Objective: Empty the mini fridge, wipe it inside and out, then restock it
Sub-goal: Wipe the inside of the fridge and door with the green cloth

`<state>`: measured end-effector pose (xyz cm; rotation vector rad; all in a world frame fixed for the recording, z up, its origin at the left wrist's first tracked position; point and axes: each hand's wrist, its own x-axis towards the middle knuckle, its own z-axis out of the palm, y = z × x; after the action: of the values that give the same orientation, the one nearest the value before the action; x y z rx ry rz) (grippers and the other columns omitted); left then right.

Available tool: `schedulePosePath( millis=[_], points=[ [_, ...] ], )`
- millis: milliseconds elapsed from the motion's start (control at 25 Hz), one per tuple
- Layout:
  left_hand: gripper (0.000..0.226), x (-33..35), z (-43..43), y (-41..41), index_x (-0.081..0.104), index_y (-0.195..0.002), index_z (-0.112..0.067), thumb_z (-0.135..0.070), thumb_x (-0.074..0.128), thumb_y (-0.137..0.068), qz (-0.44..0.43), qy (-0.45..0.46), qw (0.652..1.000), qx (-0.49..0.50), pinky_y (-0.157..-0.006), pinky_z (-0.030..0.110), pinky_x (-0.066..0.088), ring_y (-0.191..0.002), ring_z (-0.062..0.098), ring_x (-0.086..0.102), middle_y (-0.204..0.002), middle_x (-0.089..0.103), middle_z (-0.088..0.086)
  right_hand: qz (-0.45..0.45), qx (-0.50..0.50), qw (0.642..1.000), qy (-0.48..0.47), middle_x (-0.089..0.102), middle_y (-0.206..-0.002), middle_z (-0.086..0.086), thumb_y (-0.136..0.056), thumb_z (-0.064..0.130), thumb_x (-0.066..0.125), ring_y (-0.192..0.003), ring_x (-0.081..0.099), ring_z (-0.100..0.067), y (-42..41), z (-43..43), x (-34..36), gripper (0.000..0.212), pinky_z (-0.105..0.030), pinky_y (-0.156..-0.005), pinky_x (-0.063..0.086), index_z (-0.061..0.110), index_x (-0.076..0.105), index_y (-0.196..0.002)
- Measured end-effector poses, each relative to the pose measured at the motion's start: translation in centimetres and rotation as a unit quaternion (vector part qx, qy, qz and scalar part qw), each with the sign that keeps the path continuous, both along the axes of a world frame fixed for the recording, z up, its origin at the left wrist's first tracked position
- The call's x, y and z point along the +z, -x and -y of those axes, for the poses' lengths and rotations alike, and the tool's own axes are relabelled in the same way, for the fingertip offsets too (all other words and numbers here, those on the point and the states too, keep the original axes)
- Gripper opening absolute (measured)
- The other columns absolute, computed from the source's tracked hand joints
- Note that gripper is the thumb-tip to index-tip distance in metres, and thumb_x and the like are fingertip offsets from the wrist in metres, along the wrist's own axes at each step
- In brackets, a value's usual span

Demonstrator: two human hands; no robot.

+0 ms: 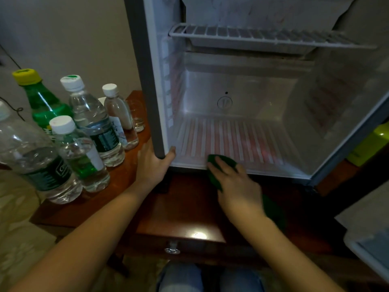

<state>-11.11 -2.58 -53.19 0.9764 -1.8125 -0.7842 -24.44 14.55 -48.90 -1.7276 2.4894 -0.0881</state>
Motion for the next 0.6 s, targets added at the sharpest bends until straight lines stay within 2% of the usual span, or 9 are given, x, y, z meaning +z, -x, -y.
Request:
schedulePosePath(
  millis=[120,280,360,520,600],
  points=[
    [0.039,0.1,0.0,-0.1,0.050,-0.108,-0.026,-0.046,0.061,-0.077,-0.002,0.016,1.000,-0.007,-0.077,0.025,0.043,-0.092,0.007,0.053,-0.098,0.055,-0.010,-0.040,-0.031,0.998,-0.039,-0.010,-0.160,0.009,-0.094,0.004,0.044,-0.143,0.011,-0.028,-0.4,-0.5,0.3,0.079,-0.037,-0.095,0.044,0.032,-0.002,-0.152],
    [0.050,-0.1,0.4,-0.2,0.054,-0.113,-0.023,-0.054,0.058,-0.073,0.012,0.004,1.000,-0.001,-0.078,0.028,0.048,-0.092,0.010,0.057,-0.099,0.058,-0.008,-0.053,0.096,0.994,-0.010,-0.007,-0.160,0.000,-0.093,0.004,0.046,-0.136,0.017,-0.031,-6.1,3.9,0.2,0.074,-0.045,-0.095,0.040,0.021,0.004,-0.153],
    [0.054,-0.2,0.3,-0.3,0.054,-0.116,-0.023,-0.056,0.057,-0.073,0.016,0.006,1.000,-0.002,-0.081,0.030,0.049,-0.097,0.012,0.058,-0.103,0.058,-0.009,-0.062,0.113,0.992,-0.010,-0.008,-0.160,0.001,-0.092,0.004,0.048,-0.136,0.018,-0.030,-5.7,3.9,0.0,0.077,-0.046,-0.096,0.040,0.022,0.003,-0.153],
    [0.040,-0.4,0.5,-0.2,0.049,-0.110,-0.035,-0.055,0.056,-0.076,0.023,0.010,1.000,-0.001,-0.088,0.042,0.051,-0.100,0.014,0.057,-0.102,0.056,-0.013,-0.078,0.028,0.995,-0.062,-0.020,-0.157,0.009,-0.091,-0.001,0.046,-0.142,0.013,-0.028,0.1,-1.2,0.0,0.087,-0.040,-0.093,0.042,0.032,-0.008,-0.151],
    [0.036,-0.5,0.4,-0.2,0.046,-0.107,-0.039,-0.055,0.057,-0.076,0.019,0.014,1.000,0.005,-0.088,0.044,0.051,-0.100,0.014,0.056,-0.101,0.056,-0.014,-0.112,0.005,0.991,-0.076,-0.021,-0.157,0.005,-0.092,-0.001,0.044,-0.141,0.013,-0.030,0.6,-2.2,0.2,0.085,-0.037,-0.092,0.043,0.028,-0.011,-0.151]
  ],
)
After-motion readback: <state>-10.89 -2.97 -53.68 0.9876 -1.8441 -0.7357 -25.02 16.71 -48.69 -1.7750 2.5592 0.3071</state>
